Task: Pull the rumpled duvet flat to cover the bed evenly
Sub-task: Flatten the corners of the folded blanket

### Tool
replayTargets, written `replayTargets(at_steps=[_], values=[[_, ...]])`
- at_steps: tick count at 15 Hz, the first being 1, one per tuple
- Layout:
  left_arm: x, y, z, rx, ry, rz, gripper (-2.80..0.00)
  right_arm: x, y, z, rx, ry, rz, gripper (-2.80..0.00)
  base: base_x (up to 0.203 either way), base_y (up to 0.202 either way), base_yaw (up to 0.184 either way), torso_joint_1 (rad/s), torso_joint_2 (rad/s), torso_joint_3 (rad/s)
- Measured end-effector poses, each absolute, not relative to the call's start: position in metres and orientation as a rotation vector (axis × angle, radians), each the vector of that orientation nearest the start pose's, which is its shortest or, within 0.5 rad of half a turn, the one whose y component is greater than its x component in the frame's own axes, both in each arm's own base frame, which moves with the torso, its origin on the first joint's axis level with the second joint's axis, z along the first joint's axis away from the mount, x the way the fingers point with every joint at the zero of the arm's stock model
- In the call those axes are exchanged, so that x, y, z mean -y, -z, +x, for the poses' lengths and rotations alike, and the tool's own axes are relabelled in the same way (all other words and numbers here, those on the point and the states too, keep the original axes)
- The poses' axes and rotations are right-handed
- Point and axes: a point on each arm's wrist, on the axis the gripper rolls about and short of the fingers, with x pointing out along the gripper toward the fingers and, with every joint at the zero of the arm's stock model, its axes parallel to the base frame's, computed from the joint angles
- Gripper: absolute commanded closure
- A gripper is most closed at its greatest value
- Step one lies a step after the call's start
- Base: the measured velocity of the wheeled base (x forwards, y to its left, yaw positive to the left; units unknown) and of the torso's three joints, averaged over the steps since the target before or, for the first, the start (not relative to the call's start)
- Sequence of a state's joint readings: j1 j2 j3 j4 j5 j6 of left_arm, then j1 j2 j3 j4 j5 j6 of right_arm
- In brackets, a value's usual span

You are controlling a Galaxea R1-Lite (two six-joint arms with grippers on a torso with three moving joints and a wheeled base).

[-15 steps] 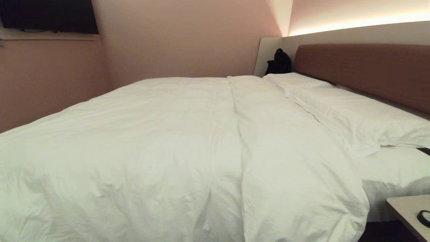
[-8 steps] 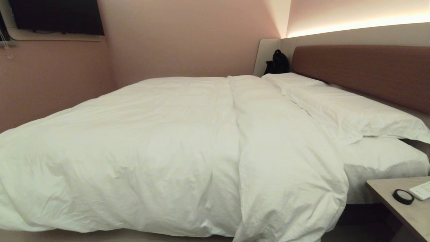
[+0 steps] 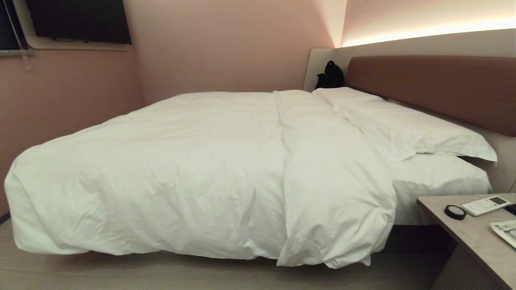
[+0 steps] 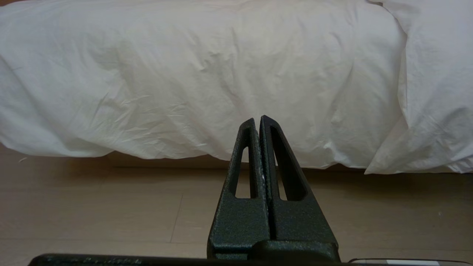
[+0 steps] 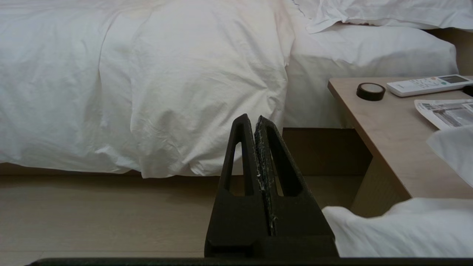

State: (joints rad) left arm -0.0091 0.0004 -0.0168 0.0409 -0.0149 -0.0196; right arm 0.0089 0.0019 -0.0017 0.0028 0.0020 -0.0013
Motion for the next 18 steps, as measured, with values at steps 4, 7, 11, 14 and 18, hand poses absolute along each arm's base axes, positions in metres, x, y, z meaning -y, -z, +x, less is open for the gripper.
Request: replayTargets(at_steps=[4,7,11,14,18], values=[[0.000,-0.076,-0.024,-0.025,0.026,-0.019,0.00,0.000,-0.076,-0.023,-0.003,-0.009,-0.001,0.00,0.000,0.000,0.000,0.000,0.00,0.000],[0.000,-0.076,-0.024,-0.024,0.026,-0.020,0.00,0.000,-0.076,-0.023,-0.003,-0.010,-0.006,0.00,0.000,0.000,0.000,0.000,0.00,0.000],[0.000,-0.076,-0.024,-0.025,0.026,-0.020,0.00,0.000,-0.077,-0.024,-0.015,-0.009,-0.013,0.00,0.000,0.000,0.000,0.000,0.00,0.000],[0.000,-0.076,-0.024,-0.025,0.025,-0.019,0.00,0.000,-0.112,-0.035,0.057,-0.023,-0.001,0.00,0.000,0.000,0.000,0.000,0.00,0.000],[0.000,-0.076,-0.024,-0.025,0.026,-0.019,0.00,-0.001,-0.181,-0.037,0.029,-0.088,0.062,0.00,0.000,0.000,0.000,0.000,0.00,0.000]])
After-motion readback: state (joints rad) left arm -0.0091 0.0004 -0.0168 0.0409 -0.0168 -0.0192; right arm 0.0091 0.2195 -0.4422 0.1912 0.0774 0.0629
